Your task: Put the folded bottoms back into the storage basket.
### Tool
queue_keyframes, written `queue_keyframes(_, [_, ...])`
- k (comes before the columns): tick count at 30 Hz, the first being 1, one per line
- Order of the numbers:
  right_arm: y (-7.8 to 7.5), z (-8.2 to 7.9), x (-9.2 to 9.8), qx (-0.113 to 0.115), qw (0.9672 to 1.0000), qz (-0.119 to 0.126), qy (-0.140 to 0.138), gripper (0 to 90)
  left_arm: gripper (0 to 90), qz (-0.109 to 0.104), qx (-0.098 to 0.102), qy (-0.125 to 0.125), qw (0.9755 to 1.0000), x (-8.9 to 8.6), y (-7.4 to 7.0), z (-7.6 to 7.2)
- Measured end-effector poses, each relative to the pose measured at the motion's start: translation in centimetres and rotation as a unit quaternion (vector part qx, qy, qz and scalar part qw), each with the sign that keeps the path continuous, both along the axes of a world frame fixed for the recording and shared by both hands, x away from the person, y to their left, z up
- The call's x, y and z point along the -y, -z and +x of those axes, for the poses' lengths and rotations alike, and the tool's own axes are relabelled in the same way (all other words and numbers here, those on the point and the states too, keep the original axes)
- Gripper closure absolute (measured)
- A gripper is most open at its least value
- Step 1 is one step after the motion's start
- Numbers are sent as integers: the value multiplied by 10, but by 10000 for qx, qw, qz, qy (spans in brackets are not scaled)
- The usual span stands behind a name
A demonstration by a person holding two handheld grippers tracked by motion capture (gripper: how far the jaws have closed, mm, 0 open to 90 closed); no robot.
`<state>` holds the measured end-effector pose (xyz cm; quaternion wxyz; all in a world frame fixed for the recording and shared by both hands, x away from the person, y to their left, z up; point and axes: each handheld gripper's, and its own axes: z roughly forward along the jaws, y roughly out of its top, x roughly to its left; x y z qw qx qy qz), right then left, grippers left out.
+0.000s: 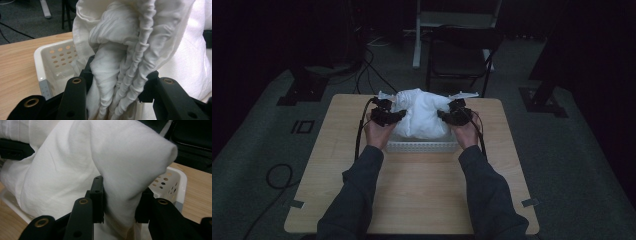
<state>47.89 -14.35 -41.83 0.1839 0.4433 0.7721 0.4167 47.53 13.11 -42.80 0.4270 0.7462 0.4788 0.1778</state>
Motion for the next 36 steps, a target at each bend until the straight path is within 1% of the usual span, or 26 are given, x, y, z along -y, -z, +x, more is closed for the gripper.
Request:
queue_keyframes(8, [11, 5, -2, -106, 9999, -82, 51, 670, 601, 92, -107, -64, 9999, 4, 10, 5])
queue_keyframes(11, [14, 7, -2, -111, 9999, -67, 87, 670, 601, 97, -75, -89, 9999, 5, 9, 6])
queue_keyframes(15, [12, 8, -1, -47, 9999, 15, 91, 670, 601, 101, 9, -133, 9999, 5, 4, 6])
queue_keyframes(17, [11, 9, -2, -22, 10000, 28, 87, 670, 601, 112, 13, -147, 9998, 5, 4, 7])
queue_keyframes(19, [12, 11, -2, -48, 9999, -2, 95, 669, 601, 128, -51, -151, 9998, 5, 7, 8])
queue_keyframes(21, [15, 13, -2, -118, 9999, -33, 91, 669, 601, 151, -119, -155, 9997, 6, 12, 9])
queue_keyframes(22, [18, 14, -3, -158, 9998, -51, 98, 669, 601, 151, -119, -155, 9997, 6, 12, 9])
queue_keyframes(23, [21, 15, -3, -194, 9997, -81, 99, 669, 600, 202, -198, -151, 9995, 7, 17, 10])
queue_keyframes(24, [23, 15, -4, -232, 9996, -103, 98, 669, 600, 202, -198, -151, 9995, 7, 17, 10])
queue_keyframes(25, [26, 16, -4, -263, 9995, -135, 89, 669, 600, 212, -292, -153, 9992, 7, 23, 11])
queue_keyframes(26, [28, 17, -4, -286, 9994, -152, 82, 668, 599, 212, -292, -153, 9992, 7, 23, 11])
queue_keyframes(27, [30, 17, -5, -320, 9993, -169, 86, 669, 599, 202, -398, -161, 9989, 6, 29, 12])
queue_keyframes(28, [30, 17, -5, -320, 9993, -169, 86, 669, 598, 202, -398, -161, 9989, 6, 29, 12])
queue_keyframes(29, [33, 18, -5, -328, 9992, -206, 71, 669, 598, 229, -443, -159, 9986, 7, 31, 12])
queue_keyframes(30, [35, 18, -6, -351, 9991, -244, 71, 669, 597, 301, -492, -170, 9982, 8, 33, 13])
queue_keyframes(31, [35, 18, -6, -351, 9991, -244, 71, 669, 596, 301, -492, -170, 9982, 8, 33, 13])
queue_keyframes(32, [40, 20, -7, -423, 9987, -282, 75, 668, 594, 357, -553, -177, 9977, 10, 36, 14])
queue_keyframes(34, [43, 21, -6, -452, 9985, -301, 80, 668, 593, 392, -617, -178, 9972, 11, 39, 14])
queue_keyframes(35, [43, 21, -6, -452, 9985, -301, 80, 668, 590, 392, -617, -178, 9972, 11, 39, 14])
queue_keyframes(36, [47, 23, -6, -512, 9981, -345, 86, 667, 587, 417, -684, -181, 9966, 13, 43, 14])
